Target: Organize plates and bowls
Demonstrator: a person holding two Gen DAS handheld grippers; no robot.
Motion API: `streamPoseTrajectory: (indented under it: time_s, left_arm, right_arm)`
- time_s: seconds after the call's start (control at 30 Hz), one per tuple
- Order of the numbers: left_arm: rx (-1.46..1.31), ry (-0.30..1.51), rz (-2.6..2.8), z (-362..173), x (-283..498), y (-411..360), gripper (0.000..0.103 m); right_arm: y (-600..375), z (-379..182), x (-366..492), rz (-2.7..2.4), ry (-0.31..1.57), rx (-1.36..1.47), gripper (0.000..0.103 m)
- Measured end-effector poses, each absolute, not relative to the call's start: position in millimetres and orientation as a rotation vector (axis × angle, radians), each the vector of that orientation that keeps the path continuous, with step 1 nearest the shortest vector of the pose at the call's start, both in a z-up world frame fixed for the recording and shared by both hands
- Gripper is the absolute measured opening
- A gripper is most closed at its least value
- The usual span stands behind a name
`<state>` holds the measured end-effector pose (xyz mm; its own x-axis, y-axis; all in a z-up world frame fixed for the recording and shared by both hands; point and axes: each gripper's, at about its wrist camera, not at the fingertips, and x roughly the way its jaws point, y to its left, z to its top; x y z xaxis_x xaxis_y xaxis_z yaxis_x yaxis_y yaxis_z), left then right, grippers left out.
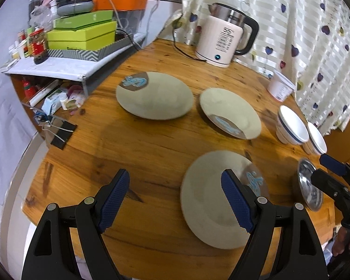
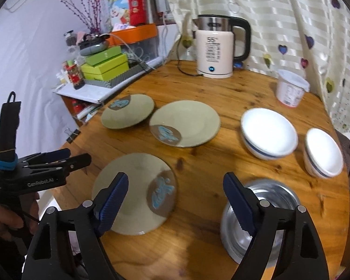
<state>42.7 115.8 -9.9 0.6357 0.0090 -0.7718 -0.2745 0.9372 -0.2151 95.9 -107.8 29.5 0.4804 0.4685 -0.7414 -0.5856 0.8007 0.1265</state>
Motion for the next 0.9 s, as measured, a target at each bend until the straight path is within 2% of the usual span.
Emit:
streamPoseTrajectory:
  time_s: [0.33,0.73,0.77,0.83,0.9]
  left_arm:
    - [-0.344,0.848,0.212,-6,58,148,0.077]
    - [-0.393,0.832,0.250,-9,82,186,0.076]
    - [-0.402,0.835,0.249,-11,85,190,0.075]
    - [-0.409,0.842,0.250,-14,89,194,0.064]
    - [-0.420,0.849,0.246,-18,94,197,0.063]
  right_arm:
    - [-67,40,124,0.708,0.849,-0.178,0.071]
    - [-24,38,172,0.755,0.890,-0.188,0.070]
    - [-21,37,175,0.759,0.896,-0.191,0.069]
    - [-13,34,184,0.767,0.914,-0.189,0.066]
    - [-5,29,194,0.775,0.933,-0.189,0.064]
